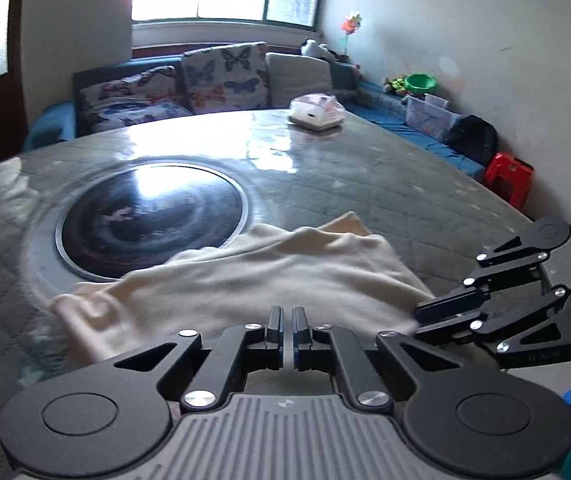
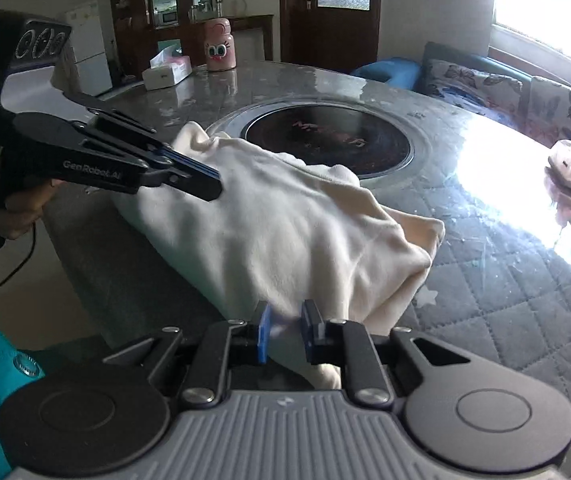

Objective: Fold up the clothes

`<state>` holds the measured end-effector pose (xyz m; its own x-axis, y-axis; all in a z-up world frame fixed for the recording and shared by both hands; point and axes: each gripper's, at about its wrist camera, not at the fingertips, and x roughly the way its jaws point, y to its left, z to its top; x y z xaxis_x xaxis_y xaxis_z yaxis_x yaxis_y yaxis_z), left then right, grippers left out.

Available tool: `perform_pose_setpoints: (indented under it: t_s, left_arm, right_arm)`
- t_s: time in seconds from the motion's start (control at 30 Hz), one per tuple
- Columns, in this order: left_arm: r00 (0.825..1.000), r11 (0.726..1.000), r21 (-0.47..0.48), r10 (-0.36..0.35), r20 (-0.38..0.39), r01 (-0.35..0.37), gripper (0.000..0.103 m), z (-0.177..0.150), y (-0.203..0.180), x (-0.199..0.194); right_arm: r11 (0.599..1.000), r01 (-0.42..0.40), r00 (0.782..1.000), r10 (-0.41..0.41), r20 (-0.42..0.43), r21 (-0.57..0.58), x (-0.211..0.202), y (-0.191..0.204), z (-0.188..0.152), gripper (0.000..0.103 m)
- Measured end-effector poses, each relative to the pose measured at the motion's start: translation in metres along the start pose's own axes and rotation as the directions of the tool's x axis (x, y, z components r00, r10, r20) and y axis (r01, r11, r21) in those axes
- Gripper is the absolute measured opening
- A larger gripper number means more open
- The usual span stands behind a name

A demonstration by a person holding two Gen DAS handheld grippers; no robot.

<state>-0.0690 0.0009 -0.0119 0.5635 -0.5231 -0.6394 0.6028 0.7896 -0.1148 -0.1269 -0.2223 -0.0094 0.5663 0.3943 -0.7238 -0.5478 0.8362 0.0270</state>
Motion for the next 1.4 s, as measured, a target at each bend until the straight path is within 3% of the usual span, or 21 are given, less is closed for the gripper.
perform_pose_setpoints:
  t_s: [0.17,0.27,0.47,0.6,0.87,1.0,1.2,1.33,1.4]
  left_arm:
    - [0.999,1.000,0.002,-0.028,-0.036,0.028,0.005,-0.002,-0.011,0.018]
    - [0.999,1.000,0.003,-0.010,-0.048,0.011,0.005,-0.007,-0.014,0.024]
    - [0.999,1.000,-0.010,0.028,-0.027,-0.029,0.010,-0.009,-0.017,0.008]
    - [0.999,0.999,-0.026,0.043,0.012,-0.043,0.015,-0.013,-0.014,-0.011]
    - [0.997,0.994,-0.075,0.077,0.025,-0.075,0.015,-0.016,-0.003,-0.022]
    - [0.997,0.991,-0.106,0.078,-0.017,-0.079,0.015,-0.022,0.011,-0.017]
    - [0.997,0.987,-0.147,0.059,-0.042,-0.065,0.015,-0.027,0.024,-0.012]
    - [0.998,0.986,-0.154,0.049,-0.048,-0.056,0.021,-0.027,0.024,-0.014]
    - [0.998,0.986,-0.155,0.050,-0.043,-0.056,0.026,-0.026,0.024,-0.017]
  right_arm:
    - [1.000,0.025,0.997,-0.026,0.075,0.017,-0.002,-0.010,0.015,0.015]
    - [0.997,0.056,0.994,-0.062,0.093,0.060,0.015,-0.022,0.026,0.015]
    - [0.990,0.113,0.991,-0.119,0.067,0.089,0.037,-0.031,0.024,0.016]
    - [0.988,0.124,0.985,-0.134,0.108,0.096,0.033,-0.022,0.031,0.016]
    - [0.986,0.117,0.985,-0.131,0.112,0.120,0.062,-0.011,0.057,0.016]
    - [0.978,0.154,0.984,-0.165,0.065,0.142,0.078,-0.020,0.062,0.016]
    - [0.986,0.126,0.987,-0.136,0.091,0.111,0.071,-0.008,0.069,0.019]
    - [0.994,0.085,0.992,-0.091,0.085,0.066,0.077,0.007,0.074,0.019]
    - [0.993,0.102,0.991,-0.106,0.078,0.056,0.082,0.009,0.074,0.019]
